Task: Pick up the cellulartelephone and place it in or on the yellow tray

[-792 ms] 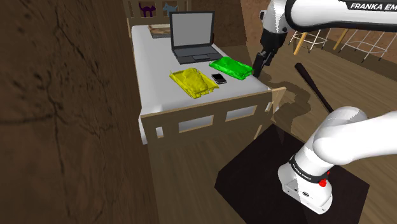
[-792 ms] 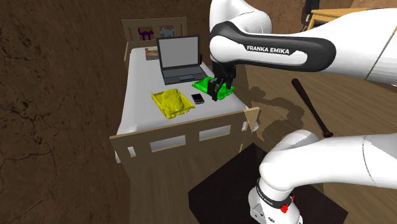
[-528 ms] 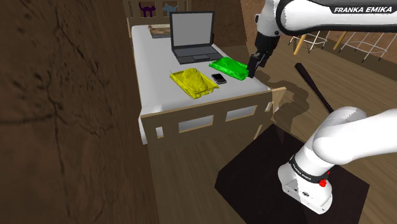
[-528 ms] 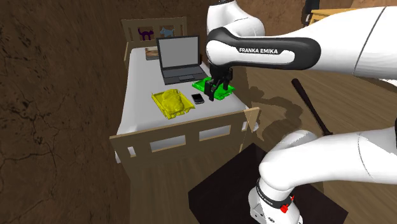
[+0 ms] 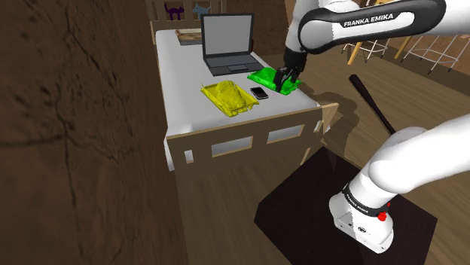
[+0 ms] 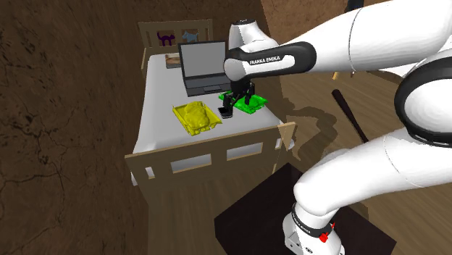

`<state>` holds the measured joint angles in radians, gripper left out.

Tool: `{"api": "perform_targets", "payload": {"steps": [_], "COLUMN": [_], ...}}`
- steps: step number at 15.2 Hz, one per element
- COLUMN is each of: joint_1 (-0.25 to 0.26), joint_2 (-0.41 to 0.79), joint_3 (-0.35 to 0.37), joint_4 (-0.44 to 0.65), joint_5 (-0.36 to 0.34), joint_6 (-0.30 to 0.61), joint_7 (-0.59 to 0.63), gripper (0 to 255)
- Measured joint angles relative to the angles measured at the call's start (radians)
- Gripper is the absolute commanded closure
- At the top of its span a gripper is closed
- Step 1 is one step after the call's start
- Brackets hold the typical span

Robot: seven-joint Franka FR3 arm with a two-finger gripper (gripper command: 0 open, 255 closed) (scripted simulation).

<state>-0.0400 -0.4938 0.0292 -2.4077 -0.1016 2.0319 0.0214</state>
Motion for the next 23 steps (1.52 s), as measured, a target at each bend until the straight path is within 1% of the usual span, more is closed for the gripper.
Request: {"api": "perform_targets", "payload": {"steps": [3,7,14,16,23], "joint_1": [-0.014,-0.031,-0.059,-0.062,-0.065], "joint_2": [0.103,0.256,0.518,0.555,0.628], "joint_3": [-0.010,-0.026,-0.058,-0.061,-0.062], "joint_4": [0.025,0.094,0.257,0.286,0.279], "joint_5": [0.005,0.017,0.060,0.068,0.072], "joint_6": [0.096,0.205,0.347,0.362,0.443], "joint_7": [0.027,0.055,0.079,0.082,0.083], "gripper": [0,0,0,0,0]}}
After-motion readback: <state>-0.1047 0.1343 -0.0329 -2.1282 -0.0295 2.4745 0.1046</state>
